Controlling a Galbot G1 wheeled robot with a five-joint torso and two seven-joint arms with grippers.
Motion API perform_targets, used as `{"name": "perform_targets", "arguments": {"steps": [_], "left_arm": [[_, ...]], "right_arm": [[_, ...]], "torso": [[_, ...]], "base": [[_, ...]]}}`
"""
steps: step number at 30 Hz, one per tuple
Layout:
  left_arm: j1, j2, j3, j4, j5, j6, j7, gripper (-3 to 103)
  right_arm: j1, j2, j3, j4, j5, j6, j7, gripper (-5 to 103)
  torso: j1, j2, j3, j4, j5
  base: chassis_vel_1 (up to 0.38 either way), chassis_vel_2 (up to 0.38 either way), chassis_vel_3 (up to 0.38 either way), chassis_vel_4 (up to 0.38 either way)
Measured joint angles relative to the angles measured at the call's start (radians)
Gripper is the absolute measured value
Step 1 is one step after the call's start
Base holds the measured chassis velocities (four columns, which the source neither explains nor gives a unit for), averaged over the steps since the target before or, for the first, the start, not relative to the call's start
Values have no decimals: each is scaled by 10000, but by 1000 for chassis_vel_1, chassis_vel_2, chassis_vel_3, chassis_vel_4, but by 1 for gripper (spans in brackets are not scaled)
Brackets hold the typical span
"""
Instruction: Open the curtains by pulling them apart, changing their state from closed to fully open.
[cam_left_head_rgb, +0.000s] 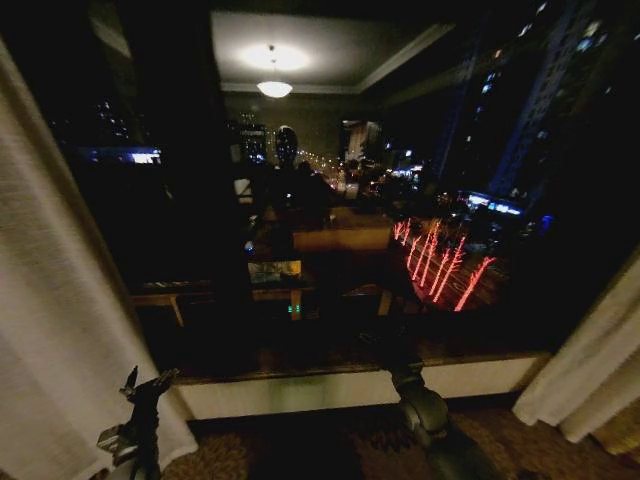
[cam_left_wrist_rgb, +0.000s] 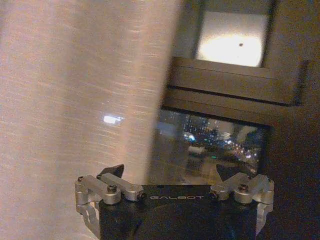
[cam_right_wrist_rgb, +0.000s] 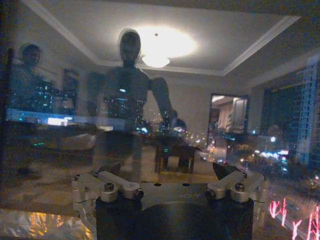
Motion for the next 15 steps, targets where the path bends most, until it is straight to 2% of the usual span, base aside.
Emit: {"name": "perform_targets", "arguments": {"steps": [6, 12, 15], "left_arm": [[0, 2, -11, 0, 0, 0, -1, 100], [0, -2, 3, 0, 0, 0, -1, 100], [0, -4, 5, 0, 0, 1, 0, 100]], "right_arm": [[0, 2, -1, 1, 0, 0, -1, 100], [0, -3, 2, 0, 0, 0, 0, 100], [0, -5, 5, -1, 0, 0, 1, 100]], "torso": [[2, 0, 0, 5, -7], [1, -1, 1, -3, 9], [0, 0, 1, -2, 4]], "base": [[178, 186, -190, -196], [18, -7, -4, -21], [-39, -62, 21, 73]]}}
